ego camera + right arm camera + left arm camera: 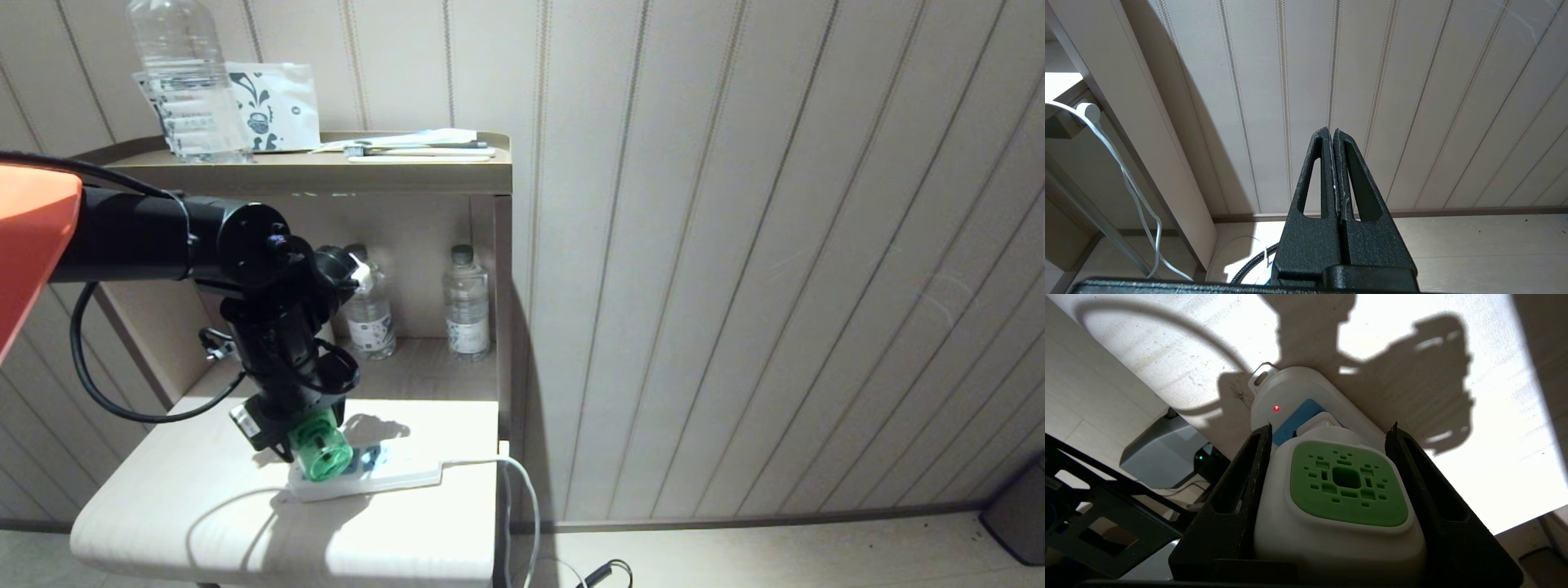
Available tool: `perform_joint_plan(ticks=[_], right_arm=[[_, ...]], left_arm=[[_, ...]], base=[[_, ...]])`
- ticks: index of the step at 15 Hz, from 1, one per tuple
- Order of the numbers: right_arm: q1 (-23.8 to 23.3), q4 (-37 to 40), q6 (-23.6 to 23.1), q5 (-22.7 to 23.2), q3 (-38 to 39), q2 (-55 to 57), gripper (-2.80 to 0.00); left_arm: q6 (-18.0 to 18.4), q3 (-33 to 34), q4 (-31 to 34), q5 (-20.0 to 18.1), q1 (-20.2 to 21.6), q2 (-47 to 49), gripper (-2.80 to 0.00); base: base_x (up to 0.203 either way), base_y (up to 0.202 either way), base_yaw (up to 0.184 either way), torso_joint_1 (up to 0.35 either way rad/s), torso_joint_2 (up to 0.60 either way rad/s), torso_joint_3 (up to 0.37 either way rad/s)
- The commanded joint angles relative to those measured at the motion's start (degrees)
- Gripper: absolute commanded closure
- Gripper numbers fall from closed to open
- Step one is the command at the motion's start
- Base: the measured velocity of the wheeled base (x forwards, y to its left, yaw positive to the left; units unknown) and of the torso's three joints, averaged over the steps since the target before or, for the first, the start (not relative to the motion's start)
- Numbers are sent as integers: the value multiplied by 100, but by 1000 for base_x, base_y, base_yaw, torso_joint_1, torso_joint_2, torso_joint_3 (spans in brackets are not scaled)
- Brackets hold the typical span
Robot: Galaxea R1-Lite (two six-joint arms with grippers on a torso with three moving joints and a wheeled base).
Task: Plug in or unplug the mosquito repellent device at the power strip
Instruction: Insert the plug into the socket
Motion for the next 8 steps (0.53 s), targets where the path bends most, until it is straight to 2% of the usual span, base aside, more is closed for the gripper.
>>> perform_joint_plan(ticks=[1, 8], right_arm=[[2, 1, 1, -2, 1, -1, 0], [2, 1, 1, -2, 1, 0, 0]], left_arm=[[-42, 7, 21, 1, -40, 23, 0], [-51, 19, -100, -8, -118, 56, 0]], base=[[0, 0, 0, 0, 0, 0], [0, 0, 0, 0, 0, 0]])
